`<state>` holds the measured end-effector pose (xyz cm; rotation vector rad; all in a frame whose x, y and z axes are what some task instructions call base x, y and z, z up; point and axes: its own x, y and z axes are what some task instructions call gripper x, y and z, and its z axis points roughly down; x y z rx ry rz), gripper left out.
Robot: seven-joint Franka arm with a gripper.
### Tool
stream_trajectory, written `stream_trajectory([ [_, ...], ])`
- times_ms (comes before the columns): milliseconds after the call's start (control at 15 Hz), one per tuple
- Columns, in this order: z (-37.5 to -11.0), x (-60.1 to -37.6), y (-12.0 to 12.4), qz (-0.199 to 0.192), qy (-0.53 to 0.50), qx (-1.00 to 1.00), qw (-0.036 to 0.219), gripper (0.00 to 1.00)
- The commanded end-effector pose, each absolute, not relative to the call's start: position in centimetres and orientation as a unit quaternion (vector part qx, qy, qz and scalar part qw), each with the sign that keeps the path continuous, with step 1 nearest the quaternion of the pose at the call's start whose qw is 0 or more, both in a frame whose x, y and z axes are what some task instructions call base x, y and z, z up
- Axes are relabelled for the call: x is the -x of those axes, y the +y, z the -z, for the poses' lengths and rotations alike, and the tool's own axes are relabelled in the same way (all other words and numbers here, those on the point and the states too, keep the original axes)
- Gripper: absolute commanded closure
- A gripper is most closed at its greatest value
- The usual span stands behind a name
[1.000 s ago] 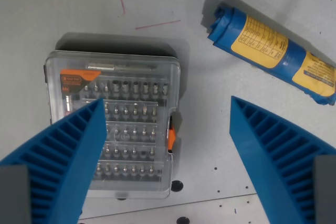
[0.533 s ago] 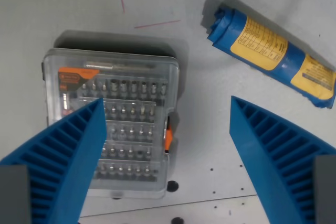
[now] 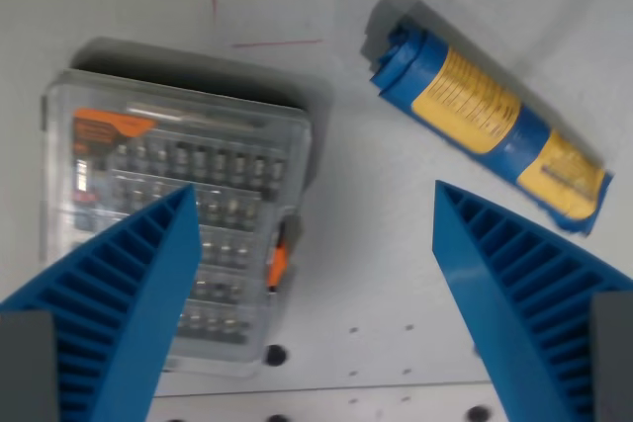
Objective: Move above the blue bag
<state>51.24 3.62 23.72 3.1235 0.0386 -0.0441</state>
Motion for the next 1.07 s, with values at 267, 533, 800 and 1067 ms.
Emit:
stream_trajectory([
  [267, -22.4, -51.2, 1.9, -0.013, 0.192, -0.981, 0.023, 0.00],
  [533, -21.5, -51.1, 0.7, -0.019, 0.254, -0.967, 0.032, 0.00],
  [800, -20.5, -50.9, -0.5, -0.021, 0.313, -0.949, 0.040, 0.00],
  [1067, -19.6, -50.7, -1.7, -0.019, 0.363, -0.930, 0.046, 0.00],
])
